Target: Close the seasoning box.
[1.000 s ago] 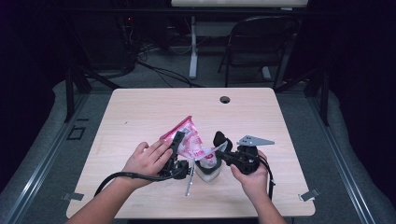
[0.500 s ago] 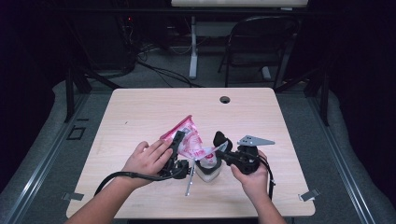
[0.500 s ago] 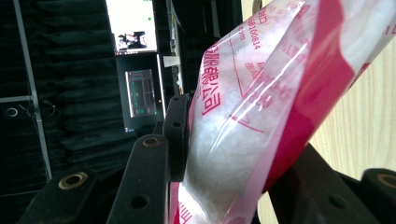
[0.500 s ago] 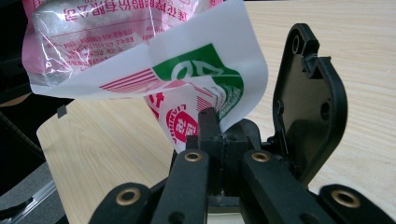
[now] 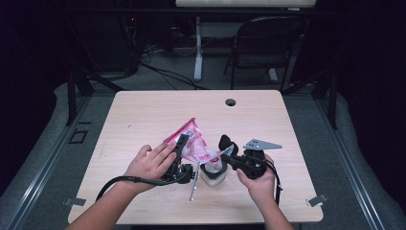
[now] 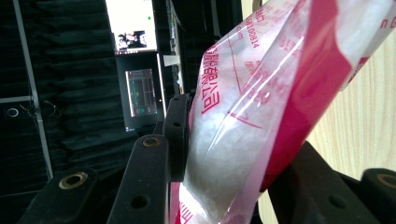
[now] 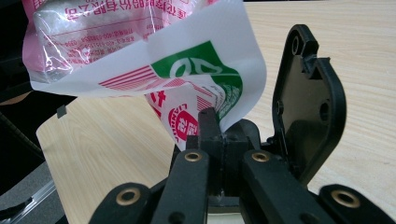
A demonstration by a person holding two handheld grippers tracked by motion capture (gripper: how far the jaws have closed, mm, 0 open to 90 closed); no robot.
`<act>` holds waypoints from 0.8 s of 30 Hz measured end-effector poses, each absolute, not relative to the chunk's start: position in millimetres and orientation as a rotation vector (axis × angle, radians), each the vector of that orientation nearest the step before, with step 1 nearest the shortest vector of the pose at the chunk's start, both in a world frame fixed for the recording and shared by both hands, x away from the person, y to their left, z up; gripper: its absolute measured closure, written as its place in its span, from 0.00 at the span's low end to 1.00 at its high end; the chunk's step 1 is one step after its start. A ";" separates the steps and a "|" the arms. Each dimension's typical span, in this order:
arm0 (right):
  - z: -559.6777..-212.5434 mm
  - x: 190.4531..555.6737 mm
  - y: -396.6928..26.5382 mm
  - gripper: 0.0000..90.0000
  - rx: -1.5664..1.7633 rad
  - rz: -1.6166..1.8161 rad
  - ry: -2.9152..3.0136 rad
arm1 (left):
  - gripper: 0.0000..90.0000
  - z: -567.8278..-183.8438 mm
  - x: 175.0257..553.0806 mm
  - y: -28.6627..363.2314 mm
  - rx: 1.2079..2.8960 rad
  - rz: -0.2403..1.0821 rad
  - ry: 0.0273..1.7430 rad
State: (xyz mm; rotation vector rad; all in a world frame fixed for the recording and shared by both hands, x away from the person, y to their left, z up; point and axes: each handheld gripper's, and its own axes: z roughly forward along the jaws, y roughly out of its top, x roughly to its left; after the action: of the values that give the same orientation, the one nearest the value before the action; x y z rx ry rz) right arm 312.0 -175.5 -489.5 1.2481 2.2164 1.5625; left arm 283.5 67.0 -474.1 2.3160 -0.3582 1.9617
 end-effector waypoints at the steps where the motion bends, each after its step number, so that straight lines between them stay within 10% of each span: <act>1: -489.5 312.1 -175.5 1.00 1.247 1.564 2.217 | 0.76 -474.1 283.4 67.1 2.313 1.963 -0.359; 24: -488.6 312.0 -177.0 1.00 1.253 1.559 2.212 | 0.76 -476.7 282.8 70.2 2.312 1.958 -0.347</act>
State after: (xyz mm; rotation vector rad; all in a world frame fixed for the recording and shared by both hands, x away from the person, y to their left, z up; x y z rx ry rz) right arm 312.0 -177.0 -488.6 1.2534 2.2123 1.5594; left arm 282.8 70.2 -476.7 2.3121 -0.3467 1.9576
